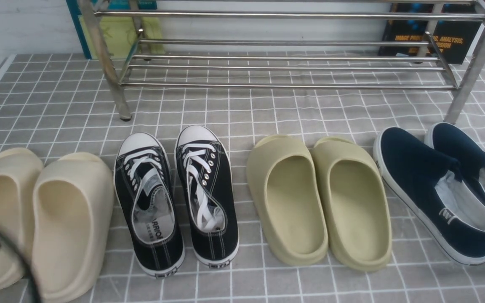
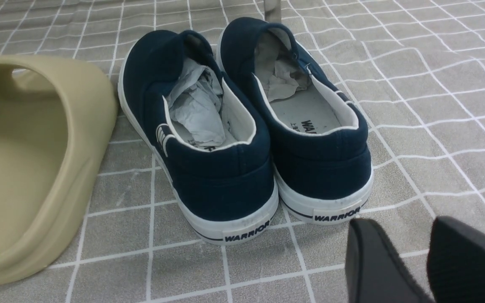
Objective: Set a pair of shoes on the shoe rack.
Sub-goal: Use the left arm to grab the shoe closest to it
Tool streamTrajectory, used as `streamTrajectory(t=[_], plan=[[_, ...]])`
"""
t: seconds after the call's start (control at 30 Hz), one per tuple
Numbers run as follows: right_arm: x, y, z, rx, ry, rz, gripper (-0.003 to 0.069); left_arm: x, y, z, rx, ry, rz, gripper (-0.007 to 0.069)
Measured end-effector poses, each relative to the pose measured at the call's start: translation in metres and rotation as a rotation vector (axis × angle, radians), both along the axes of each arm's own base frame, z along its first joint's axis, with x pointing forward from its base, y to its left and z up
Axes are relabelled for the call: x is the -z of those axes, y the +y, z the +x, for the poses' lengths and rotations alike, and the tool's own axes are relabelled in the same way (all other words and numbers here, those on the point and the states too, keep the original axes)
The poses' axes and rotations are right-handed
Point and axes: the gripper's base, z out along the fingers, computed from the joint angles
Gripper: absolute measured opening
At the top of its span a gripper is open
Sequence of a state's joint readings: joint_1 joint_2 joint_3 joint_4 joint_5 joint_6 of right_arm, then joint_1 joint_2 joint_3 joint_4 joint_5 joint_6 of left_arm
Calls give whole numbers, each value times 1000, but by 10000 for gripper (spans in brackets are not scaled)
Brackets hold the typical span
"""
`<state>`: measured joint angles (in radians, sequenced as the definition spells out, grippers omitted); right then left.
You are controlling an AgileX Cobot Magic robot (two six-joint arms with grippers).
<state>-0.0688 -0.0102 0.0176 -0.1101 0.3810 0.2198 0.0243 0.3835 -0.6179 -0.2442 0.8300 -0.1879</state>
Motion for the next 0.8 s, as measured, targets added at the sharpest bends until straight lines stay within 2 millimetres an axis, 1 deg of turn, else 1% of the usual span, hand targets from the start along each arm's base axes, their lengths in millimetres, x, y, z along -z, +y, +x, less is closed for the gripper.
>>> streamTrajectory(t=[0.03,0.07,0.1,0.13,0.17,0.2,0.23,0.33,0.37,0.4,0.47,0.5,0.53,0.57,0.6,0.67,0.7,0.77,0.8], plan=[[0,0,0,0,0,0,239,-3,4,6,-13,61,59,-13],[0,0,0,0,0,0,239,-7,13,22,-41,207,175,-13],[0,0,0,0,0,0,239,-7,13,23,-42,220,184,-13],[0,0,0,0,0,0,239,-7,16,34,-44,298,233,-13],[0,0,0,0,0,0,239,-7,16,42,-35,339,255,-13],[0,0,0,0,0,0,239,-6,16,43,-29,347,256,-13],[0,0,0,0,0,0,239,-5,11,55,13,386,291,-13],[0,0,0,0,0,-1,239,1,-3,76,113,448,341,-13],[0,0,0,0,0,-1,239,2,-4,77,119,452,344,-13],[0,0,0,0,0,-1,239,5,-13,86,156,480,357,-12],[0,0,0,0,0,-1,239,10,-23,101,161,520,346,8],[0,0,0,0,0,-1,239,14,-28,109,150,540,329,36],[0,0,0,0,0,-1,239,15,-29,112,142,550,322,41],[0,0,0,0,0,-1,239,22,-35,124,119,576,294,101],[0,0,0,0,0,-1,239,26,-37,131,109,594,286,132],[0,0,0,0,1,-1,239,37,-42,144,89,626,270,218],[0,0,0,0,1,-1,239,37,-42,144,89,623,269,227],[0,0,0,0,1,-1,239,48,-46,154,84,660,263,312],[0,0,0,0,1,-1,239,54,-48,159,84,680,261,335]])
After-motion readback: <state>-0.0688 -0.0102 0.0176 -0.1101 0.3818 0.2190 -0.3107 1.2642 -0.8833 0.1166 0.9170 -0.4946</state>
